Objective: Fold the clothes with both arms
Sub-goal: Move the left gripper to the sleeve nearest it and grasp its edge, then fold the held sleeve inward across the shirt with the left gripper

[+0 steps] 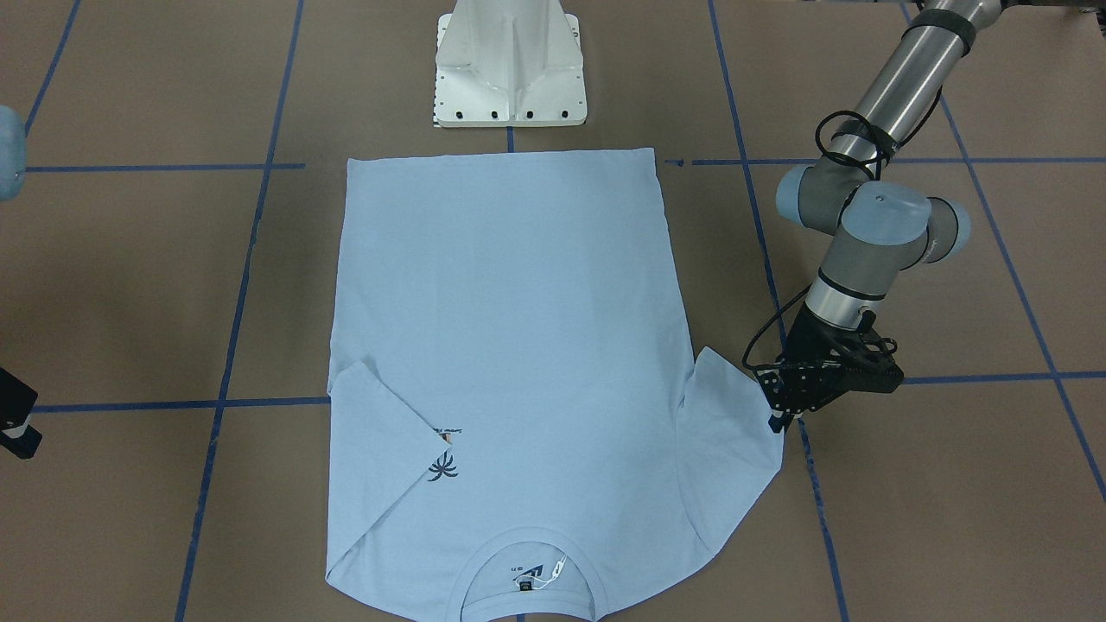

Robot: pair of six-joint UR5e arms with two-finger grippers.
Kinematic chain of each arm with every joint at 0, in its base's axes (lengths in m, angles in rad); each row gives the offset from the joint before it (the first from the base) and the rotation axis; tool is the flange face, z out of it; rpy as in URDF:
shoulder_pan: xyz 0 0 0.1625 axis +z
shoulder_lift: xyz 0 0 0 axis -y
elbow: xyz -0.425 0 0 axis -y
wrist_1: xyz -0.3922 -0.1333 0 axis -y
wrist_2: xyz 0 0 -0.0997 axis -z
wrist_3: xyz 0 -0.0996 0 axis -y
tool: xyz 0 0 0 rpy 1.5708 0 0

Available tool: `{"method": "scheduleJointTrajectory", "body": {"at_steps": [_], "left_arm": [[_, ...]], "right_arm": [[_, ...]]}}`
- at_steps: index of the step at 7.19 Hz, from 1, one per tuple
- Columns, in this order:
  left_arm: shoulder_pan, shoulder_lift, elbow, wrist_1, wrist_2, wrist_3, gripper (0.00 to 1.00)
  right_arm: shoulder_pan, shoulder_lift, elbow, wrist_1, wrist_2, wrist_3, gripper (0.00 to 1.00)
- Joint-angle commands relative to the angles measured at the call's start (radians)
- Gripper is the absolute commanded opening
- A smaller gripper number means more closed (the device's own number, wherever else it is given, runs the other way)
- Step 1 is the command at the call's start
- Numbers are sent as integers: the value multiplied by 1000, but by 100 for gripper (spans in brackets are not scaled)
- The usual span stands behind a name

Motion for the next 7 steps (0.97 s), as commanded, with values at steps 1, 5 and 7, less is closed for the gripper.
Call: {"method": "scheduleJointTrajectory", "body": {"at_steps": [1, 5, 7], "left_arm": [[28, -50, -70, 158, 22, -40, 0], [142, -241, 1, 340, 109, -229, 0], [144, -300, 86, 341, 119, -248, 0]], "right_arm": [[-2, -7, 12, 0, 0, 5, 100], [-10, -18, 28, 0, -1, 13, 100], [-14, -18, 29, 0, -1, 13, 100]]}}
